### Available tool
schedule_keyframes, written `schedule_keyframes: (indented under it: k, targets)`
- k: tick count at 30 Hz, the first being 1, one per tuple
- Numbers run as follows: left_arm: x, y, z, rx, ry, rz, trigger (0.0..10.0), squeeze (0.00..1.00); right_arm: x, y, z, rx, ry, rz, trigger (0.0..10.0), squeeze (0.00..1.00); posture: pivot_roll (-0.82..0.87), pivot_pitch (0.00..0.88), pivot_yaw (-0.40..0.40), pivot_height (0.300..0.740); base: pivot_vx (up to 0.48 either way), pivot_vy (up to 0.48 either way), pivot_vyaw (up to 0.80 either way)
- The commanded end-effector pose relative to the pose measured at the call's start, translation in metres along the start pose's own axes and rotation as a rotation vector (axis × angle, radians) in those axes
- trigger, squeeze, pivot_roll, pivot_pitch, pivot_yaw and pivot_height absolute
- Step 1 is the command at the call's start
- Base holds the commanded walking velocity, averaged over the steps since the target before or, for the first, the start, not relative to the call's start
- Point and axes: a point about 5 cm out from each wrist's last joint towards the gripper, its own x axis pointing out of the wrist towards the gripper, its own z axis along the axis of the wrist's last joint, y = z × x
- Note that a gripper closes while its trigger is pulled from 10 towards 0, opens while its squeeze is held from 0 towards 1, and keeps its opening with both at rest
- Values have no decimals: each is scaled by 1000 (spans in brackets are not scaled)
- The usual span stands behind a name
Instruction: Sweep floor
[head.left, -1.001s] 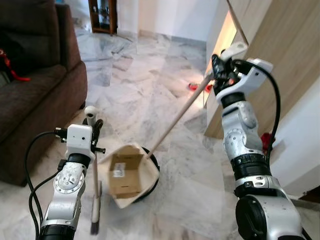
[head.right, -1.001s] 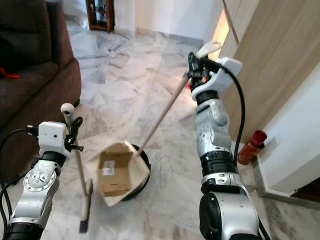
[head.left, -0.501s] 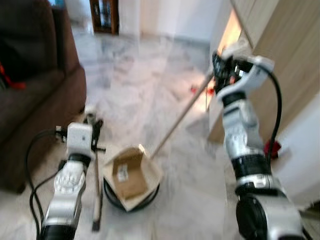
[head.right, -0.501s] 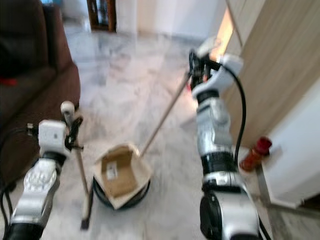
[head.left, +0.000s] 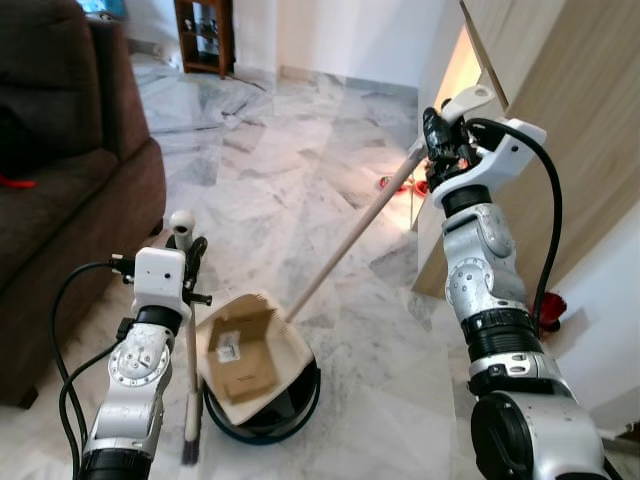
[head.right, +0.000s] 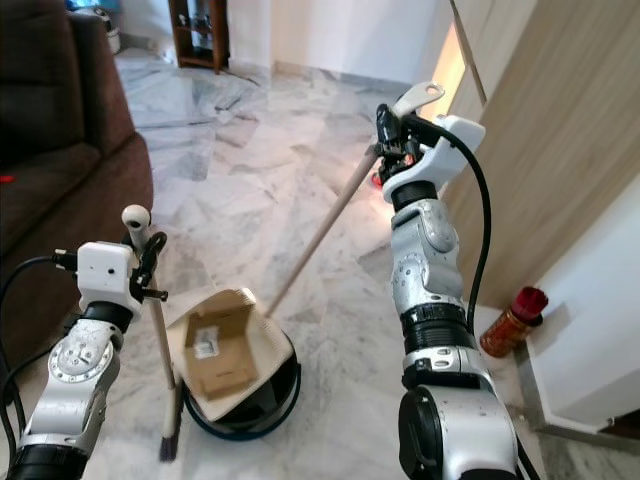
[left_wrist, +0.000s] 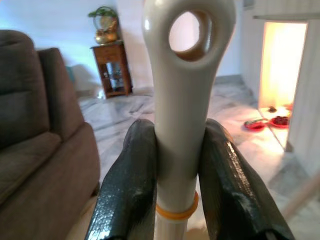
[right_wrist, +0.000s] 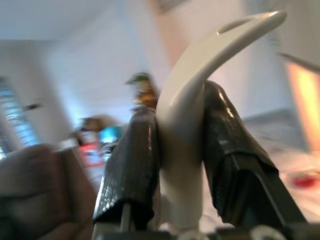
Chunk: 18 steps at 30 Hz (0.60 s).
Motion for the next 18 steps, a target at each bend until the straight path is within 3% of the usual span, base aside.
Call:
schedule_keyframes:
  k: [1, 8, 18]
  targets:
    - [-12, 25, 14, 62, -21, 98, 10000, 0, 11, 9, 23, -6, -97, 34, 10000, 0, 110, 0, -90, 740, 0, 0, 0]
    - [-10, 29, 20, 66, -39, 102, 10000, 0, 12, 11, 23, 4, -103, 34, 10000, 0, 116, 0, -92, 740, 0, 0, 0]
    - [-19, 26, 24, 71, -6, 84, 10000, 0, 15, 16, 23, 19, -117, 50, 10000, 0, 119, 0, -88, 740, 0, 0, 0]
